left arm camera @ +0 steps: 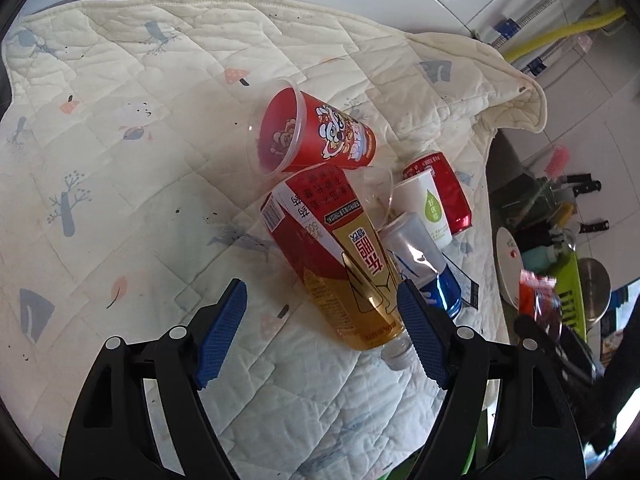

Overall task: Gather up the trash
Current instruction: 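Lift the wafer wrapper with the right gripper while the left gripper approaches the drink carton, then grasp the red-and-gold drink carton with the left gripper while the right gripper carries the wrapper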

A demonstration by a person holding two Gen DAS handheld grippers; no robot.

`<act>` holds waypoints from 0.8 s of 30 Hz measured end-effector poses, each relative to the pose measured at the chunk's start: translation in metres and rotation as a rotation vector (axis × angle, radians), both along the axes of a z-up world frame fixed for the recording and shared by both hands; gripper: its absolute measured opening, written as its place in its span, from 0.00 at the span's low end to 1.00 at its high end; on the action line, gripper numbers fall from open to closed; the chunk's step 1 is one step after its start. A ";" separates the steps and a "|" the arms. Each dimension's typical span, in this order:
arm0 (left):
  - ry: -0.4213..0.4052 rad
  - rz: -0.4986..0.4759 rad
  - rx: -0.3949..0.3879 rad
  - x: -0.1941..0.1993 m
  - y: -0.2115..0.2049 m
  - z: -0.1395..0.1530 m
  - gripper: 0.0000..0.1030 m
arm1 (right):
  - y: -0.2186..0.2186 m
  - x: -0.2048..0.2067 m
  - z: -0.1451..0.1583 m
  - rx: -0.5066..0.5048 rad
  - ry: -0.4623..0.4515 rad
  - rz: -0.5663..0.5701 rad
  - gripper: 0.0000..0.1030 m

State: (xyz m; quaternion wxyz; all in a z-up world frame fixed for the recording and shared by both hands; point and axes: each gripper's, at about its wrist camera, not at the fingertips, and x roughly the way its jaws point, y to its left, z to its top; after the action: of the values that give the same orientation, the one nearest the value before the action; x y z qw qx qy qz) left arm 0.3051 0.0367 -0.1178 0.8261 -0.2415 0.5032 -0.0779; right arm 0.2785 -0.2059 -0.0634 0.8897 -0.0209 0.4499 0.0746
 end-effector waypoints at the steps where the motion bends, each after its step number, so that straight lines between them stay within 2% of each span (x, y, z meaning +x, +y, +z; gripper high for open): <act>1: 0.012 0.007 -0.007 0.005 -0.002 -0.001 0.74 | -0.003 -0.004 -0.001 0.004 0.001 -0.006 0.62; 3: 0.025 0.021 -0.018 0.016 -0.006 -0.003 0.74 | -0.009 -0.015 -0.001 0.003 0.001 -0.021 0.62; 11: 0.063 0.050 0.023 0.047 -0.023 -0.010 0.74 | -0.030 -0.054 -0.006 0.046 0.008 -0.076 0.62; 24: 0.169 0.132 0.055 0.064 -0.039 -0.042 0.75 | -0.055 -0.089 -0.018 0.073 0.033 -0.161 0.62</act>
State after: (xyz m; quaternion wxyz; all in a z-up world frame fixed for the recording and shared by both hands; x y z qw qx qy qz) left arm 0.3693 -0.0026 -0.1597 0.7903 -0.2570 0.5561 0.0114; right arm 0.1900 -0.2608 -0.0815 0.8856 0.0489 0.4615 0.0194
